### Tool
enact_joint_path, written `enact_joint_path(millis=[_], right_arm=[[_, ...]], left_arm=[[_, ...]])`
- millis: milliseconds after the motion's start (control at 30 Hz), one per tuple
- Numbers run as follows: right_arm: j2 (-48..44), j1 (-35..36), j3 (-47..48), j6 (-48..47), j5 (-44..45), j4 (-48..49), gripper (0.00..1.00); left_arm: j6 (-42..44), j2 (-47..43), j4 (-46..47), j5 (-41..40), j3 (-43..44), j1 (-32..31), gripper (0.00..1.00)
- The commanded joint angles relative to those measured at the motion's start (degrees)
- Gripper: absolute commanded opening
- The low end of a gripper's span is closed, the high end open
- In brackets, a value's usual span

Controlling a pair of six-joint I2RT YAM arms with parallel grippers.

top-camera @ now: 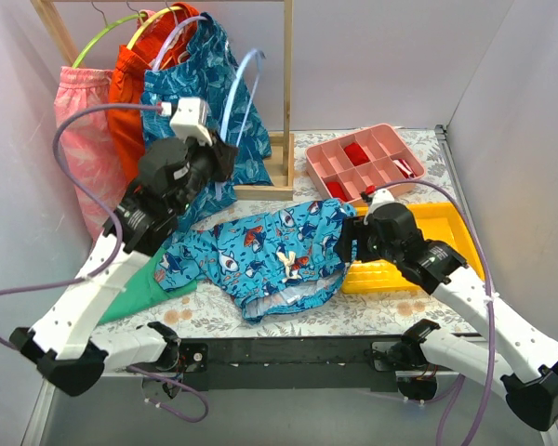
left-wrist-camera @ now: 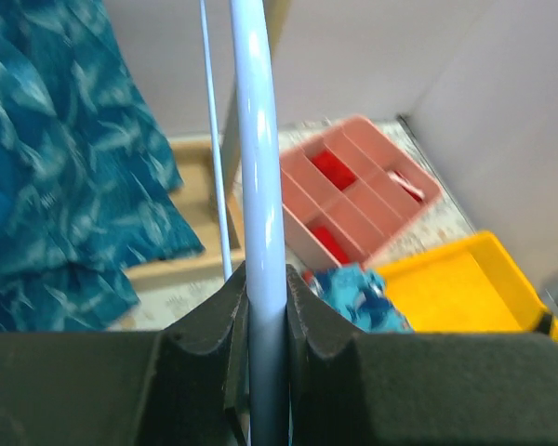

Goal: Place the shorts on the hanger

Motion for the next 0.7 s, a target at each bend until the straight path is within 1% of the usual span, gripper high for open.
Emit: enact_joint_path(millis=[0,33,100,200,300,333,400,433,533,667], right_arm=[[1.55,6.26,2.46,-0.68,7.48,-3.64,0.76],[1.73,7.32,2.38,-0.07,9.84,-4.35,0.75],[2.69,10.13,2.2,0.9,11.88,-5.93,0.75],[3.66,14.0,2.2,2.92,15.31,-8.74,0.73],[4.45,16.9,2.64,4.16,19.0,-11.55,0.71],[4.54,17.34,2.64,4.16,19.27,-12.08,0.67],[4.8,17.87,2.55,4.16,19.8,-12.7,0.63],[4.89,18.05,2.64,4.16,20.32,-12.88,0.56],[5.33,18.49,2.38,3.9,21.02,-13.67,0.49],[6.21,18.49,1.41,4.25,22.34,-13.76,0.46]], left_arm=[[-3.6,-9.82,-5.75,13.59,-8.36,0.1,0.0],[-4.05,-11.31,-7.16,14.93,-9.68,0.1,0.0],[-5.36,-15.27,-10.84,21.14,-12.76,0.02,0.0],[-6.68,-20.36,-14.72,27.04,-16.97,0.02,0.0],[-7.65,-25.1,-18.06,29.7,-20.14,0.02,0.0],[-8.18,-26.0,-18.6,32.05,-20.94,0.02,0.0],[-8.79,-27.58,-19.91,34.44,-22.17,0.02,0.0],[-9.06,-28.54,-20.53,36.1,-23.13,0.02,0.0],[-9.5,-30.22,-22.46,38.14,-24.1,0.02,0.0],[-9.15,-31.01,-24.66,39.2,-23.85,0.02,0.0]])
